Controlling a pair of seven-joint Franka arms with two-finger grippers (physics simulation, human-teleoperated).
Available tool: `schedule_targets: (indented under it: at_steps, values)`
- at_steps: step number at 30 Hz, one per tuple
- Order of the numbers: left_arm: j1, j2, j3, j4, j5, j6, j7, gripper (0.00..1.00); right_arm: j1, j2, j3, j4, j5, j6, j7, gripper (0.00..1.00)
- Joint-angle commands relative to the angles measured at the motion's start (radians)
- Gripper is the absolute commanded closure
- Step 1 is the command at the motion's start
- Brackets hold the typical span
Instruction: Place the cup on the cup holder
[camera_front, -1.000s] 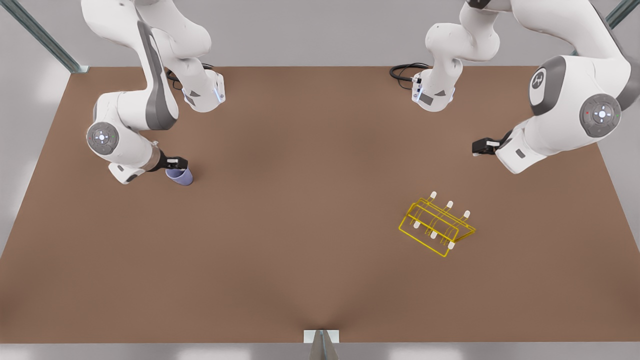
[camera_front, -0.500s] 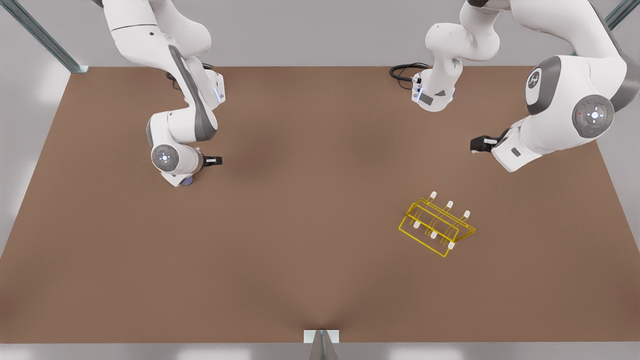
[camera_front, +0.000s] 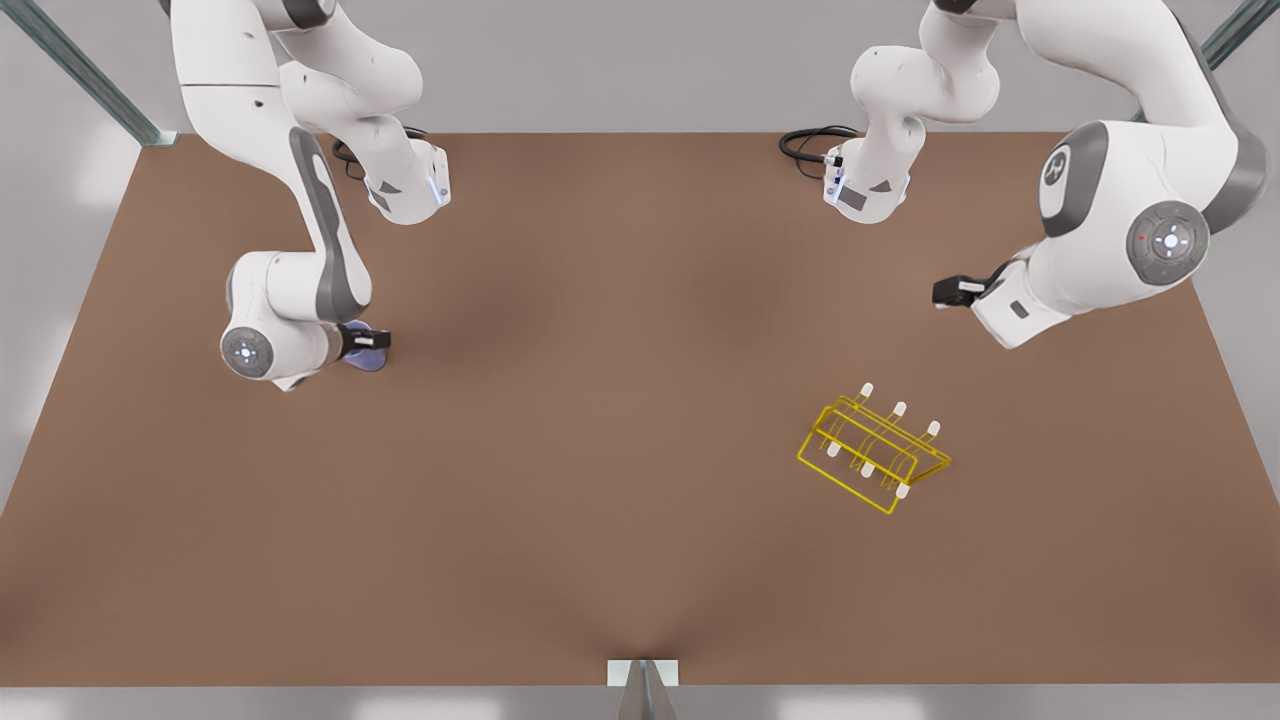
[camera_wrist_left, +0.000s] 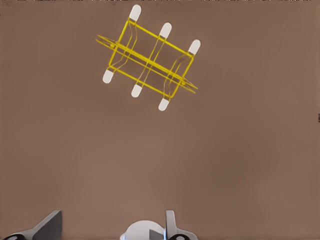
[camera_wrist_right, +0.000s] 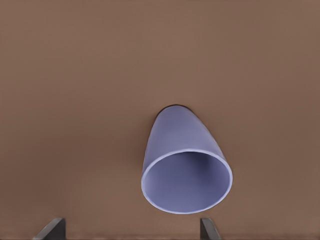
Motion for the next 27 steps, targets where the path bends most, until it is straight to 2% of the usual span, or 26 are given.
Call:
schedule_targets:
  at_steps: [1, 8, 14, 15, 16, 17, 24, 25, 27]
  values:
    - [0.000, -0.003, 0.000, 0.003, 0.000, 0.007, 0.001, 0.00, 0.005, -0.005, -0.002, -0.030, 0.001, 0.075, -0.133, 0.00]
    - [-0.003, 0.000, 0.000, 0.003, 0.003, 0.004, -0.001, 0.00, 0.020, 0.005, 0.001, -0.139, 0.001, 0.291, -0.137, 0.00]
    - [-0.003, 0.003, 0.000, 0.003, 0.004, 0.007, -0.001, 0.00, 0.020, 0.027, 0.007, -0.170, 0.001, 0.351, -0.136, 0.00]
    - [-0.003, 0.003, 0.000, 0.003, 0.004, 0.009, -0.001, 0.00, 0.020, 0.036, 0.007, -0.171, 0.001, 0.369, -0.134, 0.20]
    - [-0.003, 0.003, 0.002, 0.003, 0.004, 0.007, -0.001, 0.00, 0.020, 0.037, 0.007, -0.171, 0.001, 0.372, -0.136, 0.71]
    - [-0.003, 0.005, 0.002, 0.003, 0.004, 0.007, 0.001, 0.00, 0.020, 0.037, 0.007, -0.168, 0.001, 0.375, -0.134, 0.79]
    - [-0.003, 0.008, 0.003, 0.005, 0.004, 0.010, 0.001, 0.00, 0.019, 0.033, 0.006, -0.153, 0.029, 0.432, -0.113, 0.79]
    - [-0.003, 0.008, 0.003, 0.005, 0.004, 0.010, 0.001, 0.00, 0.029, 0.025, 0.044, -0.145, 0.026, 0.429, -0.133, 0.79]
    - [-0.003, 0.006, 0.003, 0.005, 0.006, 0.010, 0.001, 0.00, 0.036, 0.014, 0.067, -0.145, 0.027, 0.429, -0.133, 0.79]
